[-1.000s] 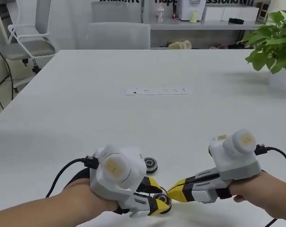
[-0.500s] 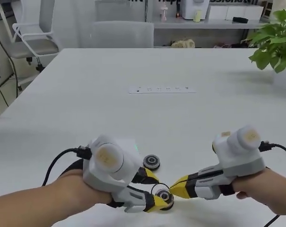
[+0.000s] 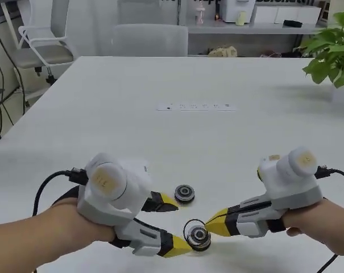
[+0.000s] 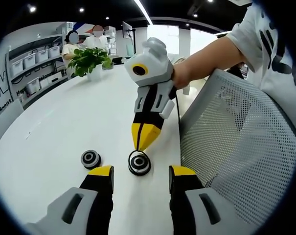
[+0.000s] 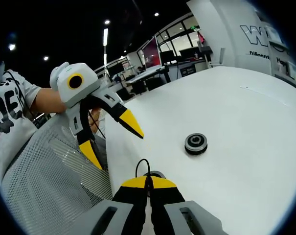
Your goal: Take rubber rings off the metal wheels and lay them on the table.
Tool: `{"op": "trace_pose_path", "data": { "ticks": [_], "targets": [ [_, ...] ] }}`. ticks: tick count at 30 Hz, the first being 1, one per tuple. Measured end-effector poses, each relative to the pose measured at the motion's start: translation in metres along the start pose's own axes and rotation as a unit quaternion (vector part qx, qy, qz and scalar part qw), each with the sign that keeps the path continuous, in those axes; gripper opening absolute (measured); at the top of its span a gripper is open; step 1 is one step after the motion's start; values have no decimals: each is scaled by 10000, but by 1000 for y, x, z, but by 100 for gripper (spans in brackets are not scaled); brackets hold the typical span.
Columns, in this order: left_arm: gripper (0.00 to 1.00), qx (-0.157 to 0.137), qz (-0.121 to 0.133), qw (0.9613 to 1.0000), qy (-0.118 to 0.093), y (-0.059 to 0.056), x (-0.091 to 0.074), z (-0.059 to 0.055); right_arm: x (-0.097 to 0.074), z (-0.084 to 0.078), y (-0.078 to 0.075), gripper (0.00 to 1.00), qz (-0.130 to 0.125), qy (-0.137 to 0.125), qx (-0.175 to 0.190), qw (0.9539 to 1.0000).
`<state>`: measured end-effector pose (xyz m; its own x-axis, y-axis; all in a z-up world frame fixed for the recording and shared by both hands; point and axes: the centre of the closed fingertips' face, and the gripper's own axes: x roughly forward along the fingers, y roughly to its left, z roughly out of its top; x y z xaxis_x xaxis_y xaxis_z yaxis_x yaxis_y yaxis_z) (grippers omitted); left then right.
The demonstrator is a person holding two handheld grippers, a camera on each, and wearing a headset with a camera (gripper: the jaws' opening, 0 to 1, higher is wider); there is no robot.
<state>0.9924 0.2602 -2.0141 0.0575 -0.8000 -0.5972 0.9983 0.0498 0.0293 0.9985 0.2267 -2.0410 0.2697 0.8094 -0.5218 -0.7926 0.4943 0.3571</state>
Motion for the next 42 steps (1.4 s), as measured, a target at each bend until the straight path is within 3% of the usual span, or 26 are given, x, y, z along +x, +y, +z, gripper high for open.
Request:
{"op": "trace_pose_path", "data": {
  "ticks": [8,23,33,42],
  "targets": [
    [50,-66,84,9999,-127,1,-17,4,-1,9,1,0,7,-58,-19,10000],
    [58,-338,403,9982,-286,13,-48,-4,5,36,-1,0,35,-124,-152,9998],
    [62,-445,543,9969,-357,17,-60,-8,14,49,-2,0,91,-136,-244,9996],
    [66,-519,642,9960,-352,18,-67,-14,26,51,-1,0,135,-92,-272,9995]
  ]
}}
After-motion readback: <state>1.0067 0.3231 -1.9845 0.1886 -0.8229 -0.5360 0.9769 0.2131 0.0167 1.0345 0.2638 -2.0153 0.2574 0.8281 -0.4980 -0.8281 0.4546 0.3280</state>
